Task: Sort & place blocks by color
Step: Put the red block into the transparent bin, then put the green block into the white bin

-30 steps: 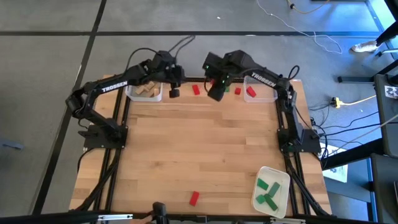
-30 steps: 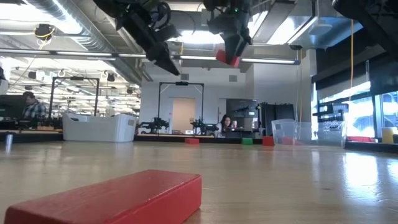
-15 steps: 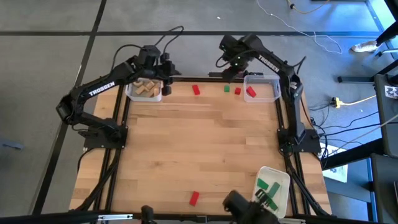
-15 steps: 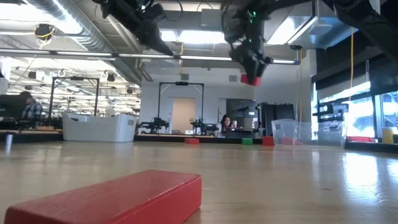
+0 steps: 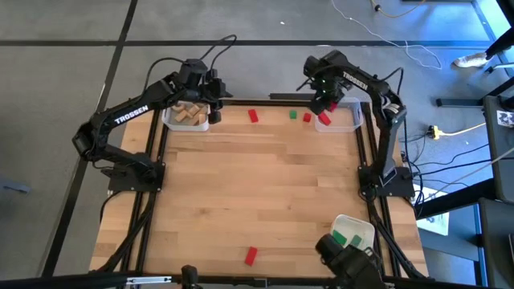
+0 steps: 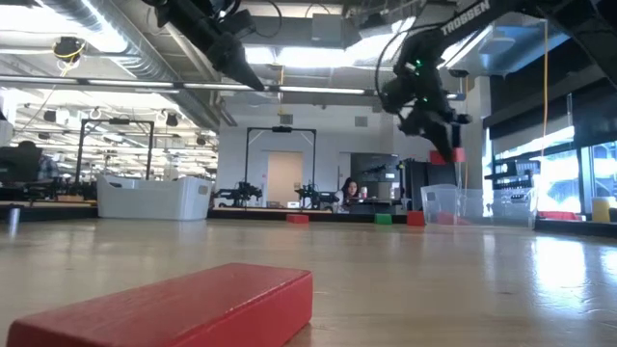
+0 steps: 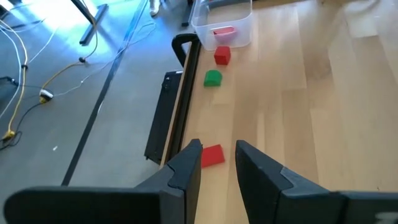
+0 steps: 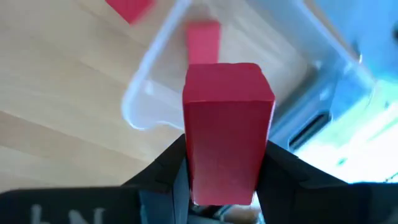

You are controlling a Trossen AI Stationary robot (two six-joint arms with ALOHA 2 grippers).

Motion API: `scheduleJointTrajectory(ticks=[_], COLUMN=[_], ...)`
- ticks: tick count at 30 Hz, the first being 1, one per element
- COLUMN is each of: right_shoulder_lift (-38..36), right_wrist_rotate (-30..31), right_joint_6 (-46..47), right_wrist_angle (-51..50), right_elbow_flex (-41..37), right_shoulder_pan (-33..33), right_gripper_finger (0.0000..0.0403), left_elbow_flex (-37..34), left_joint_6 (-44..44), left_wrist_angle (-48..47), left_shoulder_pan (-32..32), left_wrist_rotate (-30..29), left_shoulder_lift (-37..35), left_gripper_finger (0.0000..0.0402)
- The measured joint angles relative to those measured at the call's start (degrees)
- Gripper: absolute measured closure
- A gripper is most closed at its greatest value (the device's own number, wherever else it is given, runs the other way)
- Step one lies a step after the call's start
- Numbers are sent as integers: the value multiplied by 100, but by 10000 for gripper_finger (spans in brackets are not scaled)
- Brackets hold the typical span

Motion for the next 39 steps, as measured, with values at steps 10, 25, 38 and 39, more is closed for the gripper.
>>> scheduleJointTrajectory(ticks=[10, 25, 38, 39], right_shoulder_lift=[-37, -37, -37, -37], right_wrist_rotate=[181, 229, -130, -212], right_joint_6=[387, 388, 358, 379], right_wrist_angle=[277, 1122, 724, 660], right_elbow_flex=[-1087, -1820, -1469, -1331], right_shoulder_pan=[-355, -461, -428, -403], right_gripper_finger=[271, 233, 241, 241], left_elbow_flex=[0, 0, 0, 0], left_joint_6=[-157, -248, -312, -313], left_wrist_angle=[1, 2, 2, 0], left_shoulder_pan=[0, 0, 0, 0], left_wrist_rotate=[6, 7, -186, -186], left_shoulder_lift=[0, 0, 2, 2], left_gripper_finger=[310, 310, 310, 310])
